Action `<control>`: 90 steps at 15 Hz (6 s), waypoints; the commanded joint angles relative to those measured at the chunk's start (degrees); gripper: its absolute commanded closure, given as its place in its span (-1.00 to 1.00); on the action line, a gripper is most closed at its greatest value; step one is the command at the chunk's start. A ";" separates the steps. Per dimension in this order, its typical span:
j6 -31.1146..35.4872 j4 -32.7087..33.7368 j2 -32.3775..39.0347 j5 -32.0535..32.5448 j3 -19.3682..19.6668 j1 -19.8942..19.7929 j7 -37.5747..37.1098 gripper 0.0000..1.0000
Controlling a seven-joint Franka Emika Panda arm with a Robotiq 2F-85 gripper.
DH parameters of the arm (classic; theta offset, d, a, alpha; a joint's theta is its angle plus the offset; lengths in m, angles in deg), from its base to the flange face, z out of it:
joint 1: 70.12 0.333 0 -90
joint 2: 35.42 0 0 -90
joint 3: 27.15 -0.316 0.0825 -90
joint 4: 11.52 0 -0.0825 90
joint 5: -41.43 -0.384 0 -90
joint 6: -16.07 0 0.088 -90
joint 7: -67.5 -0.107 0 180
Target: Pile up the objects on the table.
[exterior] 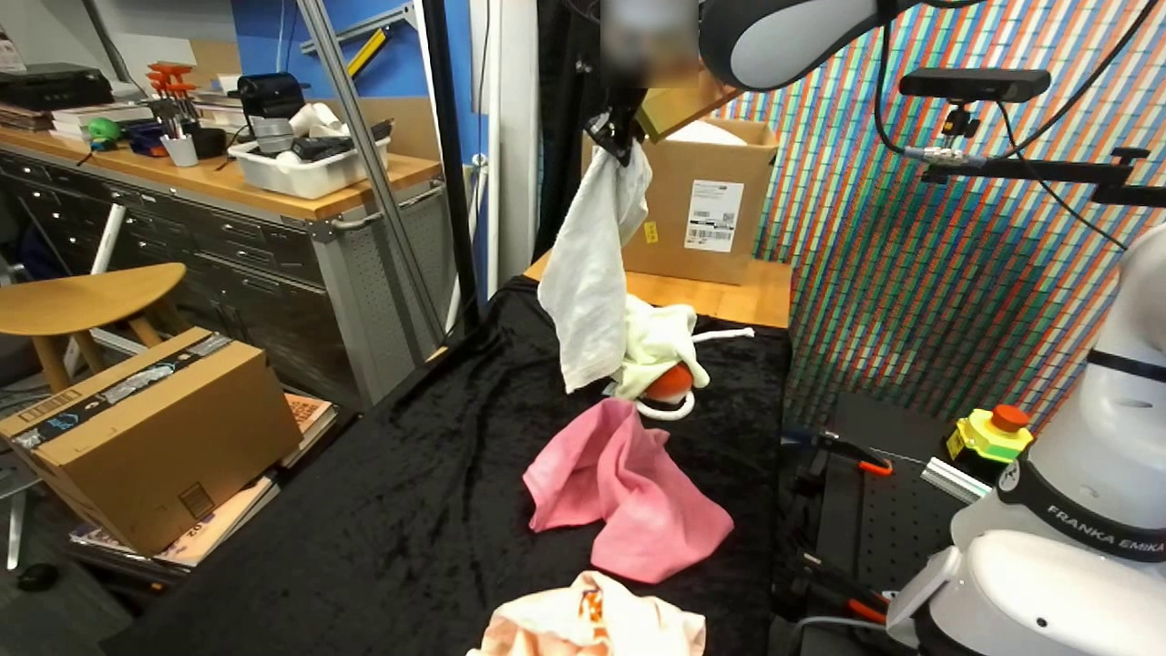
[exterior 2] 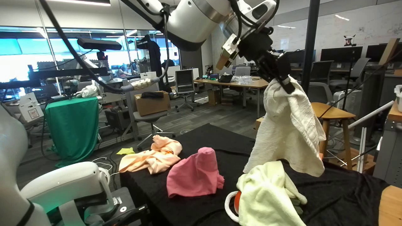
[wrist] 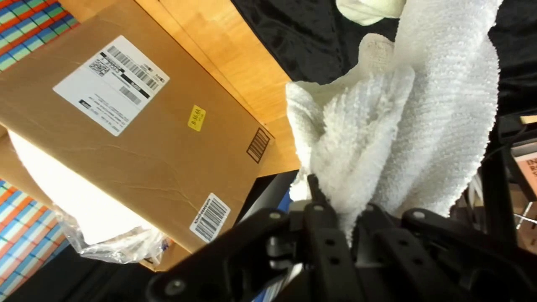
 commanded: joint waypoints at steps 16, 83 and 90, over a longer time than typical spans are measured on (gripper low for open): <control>-2.25 -6.46 -6.19 -4.61 -1.06 -5.02 6.11 -0.78; 15.58 -5.25 23.52 -11.83 -3.54 9.56 45.90 0.96; 16.63 -12.14 11.40 1.02 -0.72 8.90 23.19 0.95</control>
